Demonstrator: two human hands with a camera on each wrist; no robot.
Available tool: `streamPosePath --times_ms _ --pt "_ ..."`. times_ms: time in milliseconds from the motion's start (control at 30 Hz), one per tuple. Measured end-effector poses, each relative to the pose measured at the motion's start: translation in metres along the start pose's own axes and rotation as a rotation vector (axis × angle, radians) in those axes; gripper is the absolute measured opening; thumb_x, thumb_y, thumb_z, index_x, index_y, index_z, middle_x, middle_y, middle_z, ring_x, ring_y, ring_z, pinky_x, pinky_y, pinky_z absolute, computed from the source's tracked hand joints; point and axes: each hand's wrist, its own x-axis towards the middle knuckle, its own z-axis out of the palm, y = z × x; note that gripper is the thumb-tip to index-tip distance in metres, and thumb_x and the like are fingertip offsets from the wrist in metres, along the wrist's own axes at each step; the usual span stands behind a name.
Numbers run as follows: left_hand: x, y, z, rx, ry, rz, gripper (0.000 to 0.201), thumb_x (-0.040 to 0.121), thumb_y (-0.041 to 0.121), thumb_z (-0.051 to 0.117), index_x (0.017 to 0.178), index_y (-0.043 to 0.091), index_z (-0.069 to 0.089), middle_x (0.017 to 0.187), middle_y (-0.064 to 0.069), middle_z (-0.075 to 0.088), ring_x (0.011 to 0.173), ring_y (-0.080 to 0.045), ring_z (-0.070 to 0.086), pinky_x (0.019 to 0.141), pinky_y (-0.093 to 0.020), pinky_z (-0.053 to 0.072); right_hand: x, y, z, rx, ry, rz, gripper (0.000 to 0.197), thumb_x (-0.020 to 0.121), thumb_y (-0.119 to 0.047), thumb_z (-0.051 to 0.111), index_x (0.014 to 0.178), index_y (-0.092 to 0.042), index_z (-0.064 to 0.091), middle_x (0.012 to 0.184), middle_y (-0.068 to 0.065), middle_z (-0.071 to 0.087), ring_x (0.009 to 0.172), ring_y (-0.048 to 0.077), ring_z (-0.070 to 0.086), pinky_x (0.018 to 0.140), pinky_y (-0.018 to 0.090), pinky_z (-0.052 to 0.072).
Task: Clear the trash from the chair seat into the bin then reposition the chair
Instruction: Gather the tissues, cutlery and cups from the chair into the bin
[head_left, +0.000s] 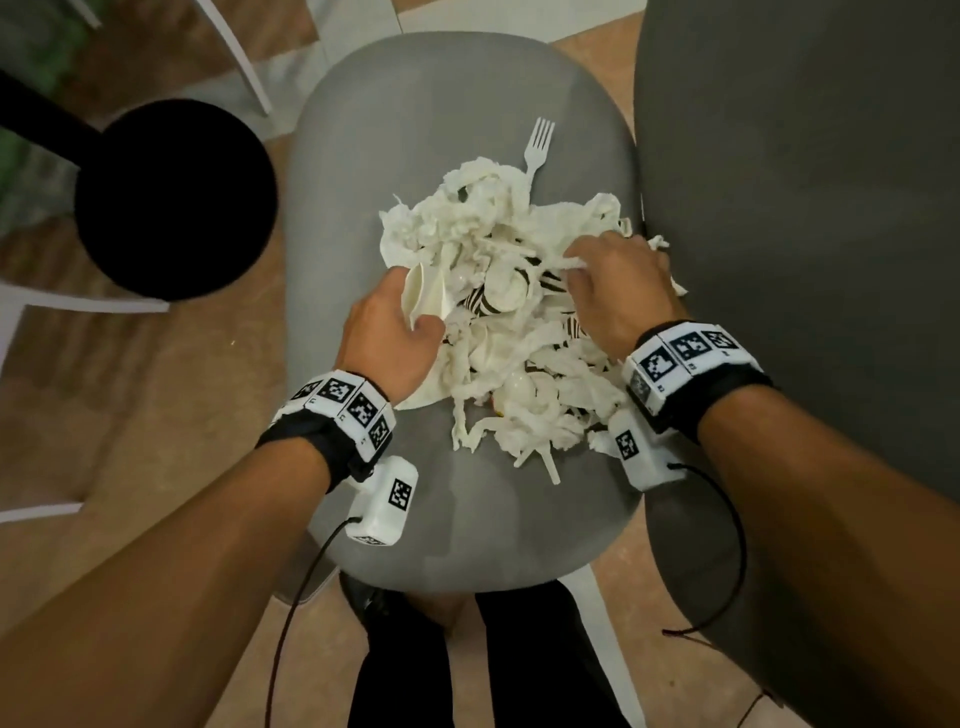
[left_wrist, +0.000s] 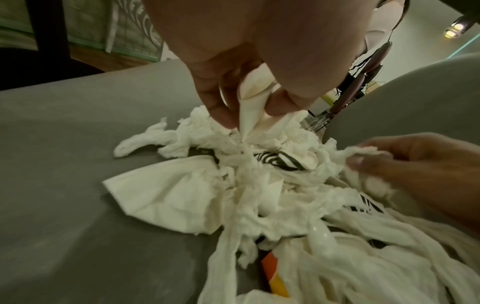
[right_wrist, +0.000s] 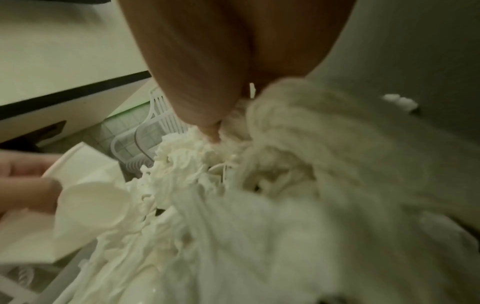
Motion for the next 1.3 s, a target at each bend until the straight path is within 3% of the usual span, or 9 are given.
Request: streamPosePath --times_ms 133,233,400,500,567,733,933,1200,1300 --pt "-0.014 -0.017 0.003 -0.070 -0.014 -0.028 0.033 0.083 0.028 0.053 0.115 0.022 0.051 0.091 -0.012 0.066 0.075 -0.030 0.062 0.069 -0.046 0.056 -0.009 -0.009 -0.007 0.228 0.184 0.009 0.030 0.103 -0.030 0.035 0.093 -0.006 0.049 0.098 0.011 0.051 0.087 0.026 0.049 0.082 0.041 0.044" --pt "-0.025 -0.026 0.003 -0.104 -0.008 -0.059 0.037 0.081 0.029 0.052 0.117 0.021 0.052 0.092 -0.008 0.066 0.080 -0.028 0.063 0.072 -0.045 0.056 -0.016 -0.020 -0.011 0.340 0.125 0.138 0.038 0.100 -0.046 0.049 0.107 -0.009 0.050 0.093 0.002 0.061 0.078 0.021 0.054 0.071 0.033 0.047" --pt "-0.045 -0.041 -0.001 -0.120 -0.002 -0.076 0.031 0.085 0.023 0.054 0.116 0.020 0.052 0.088 -0.008 0.064 0.073 -0.028 0.061 0.065 -0.035 0.052 -0.023 -0.034 -0.001 0.444 0.075 0.141 0.025 0.101 -0.023 0.044 0.124 -0.021 0.052 0.094 0.004 0.073 0.086 0.022 0.069 0.077 0.036 0.056" --pt "-0.056 -0.053 -0.007 -0.151 0.005 -0.109 0.037 0.084 0.023 0.055 0.120 0.022 0.053 0.092 -0.004 0.065 0.076 -0.025 0.062 0.070 -0.039 0.056 -0.031 -0.060 0.000 0.415 0.011 0.151 0.041 0.093 -0.034 0.043 0.087 0.001 0.064 0.074 0.012 0.065 0.070 0.030 0.060 0.068 0.040 0.051" --pt "-0.065 -0.063 -0.011 -0.188 0.016 -0.139 0.041 0.082 0.024 0.054 0.123 0.024 0.053 0.097 -0.002 0.067 0.081 -0.024 0.064 0.074 -0.040 0.056 -0.040 -0.086 0.005 0.454 0.001 0.151 0.050 0.093 -0.040 0.044 0.062 -0.001 0.046 0.056 0.007 0.046 0.052 0.024 0.042 0.053 0.035 0.037" --pt "-0.093 -0.112 -0.026 -0.257 0.082 -0.234 0.044 0.076 0.028 0.054 0.120 0.025 0.056 0.104 -0.003 0.069 0.095 -0.029 0.064 0.084 -0.042 0.055 -0.070 -0.168 0.045 0.519 -0.116 0.033 0.059 0.101 -0.047 0.047 0.052 -0.013 0.042 0.046 -0.005 0.039 0.043 0.011 0.038 0.049 0.030 0.031" --pt "-0.152 -0.215 -0.041 -0.371 0.242 -0.448 0.042 0.087 0.014 0.055 0.128 0.017 0.048 0.100 -0.001 0.065 0.090 -0.023 0.062 0.075 -0.030 0.048 -0.118 -0.277 0.148 0.599 -0.472 0.014 0.053 0.100 -0.050 0.046 0.075 -0.009 0.067 0.070 0.009 0.069 0.072 0.025 0.066 0.068 0.033 0.048" --pt "-0.247 -0.376 -0.024 -0.455 0.367 -0.832 0.043 0.088 0.010 0.053 0.130 0.012 0.046 0.112 -0.011 0.065 0.099 -0.031 0.063 0.083 -0.035 0.050 -0.154 -0.350 0.283 0.606 -0.735 0.265 0.023 0.096 -0.038 0.058 0.104 -0.018 0.066 0.086 -0.001 0.065 0.107 0.030 0.065 0.077 0.027 0.042" --pt "-0.263 -0.400 -0.017 -0.478 0.361 -0.849 0.042 0.090 0.010 0.052 0.131 0.012 0.044 0.113 -0.012 0.065 0.100 -0.032 0.063 0.082 -0.033 0.049 -0.161 -0.351 0.323 0.525 -0.820 0.315 0.061 0.095 -0.041 0.057 0.149 -0.019 0.039 0.143 0.008 0.054 0.130 0.033 0.052 0.103 0.040 0.045"
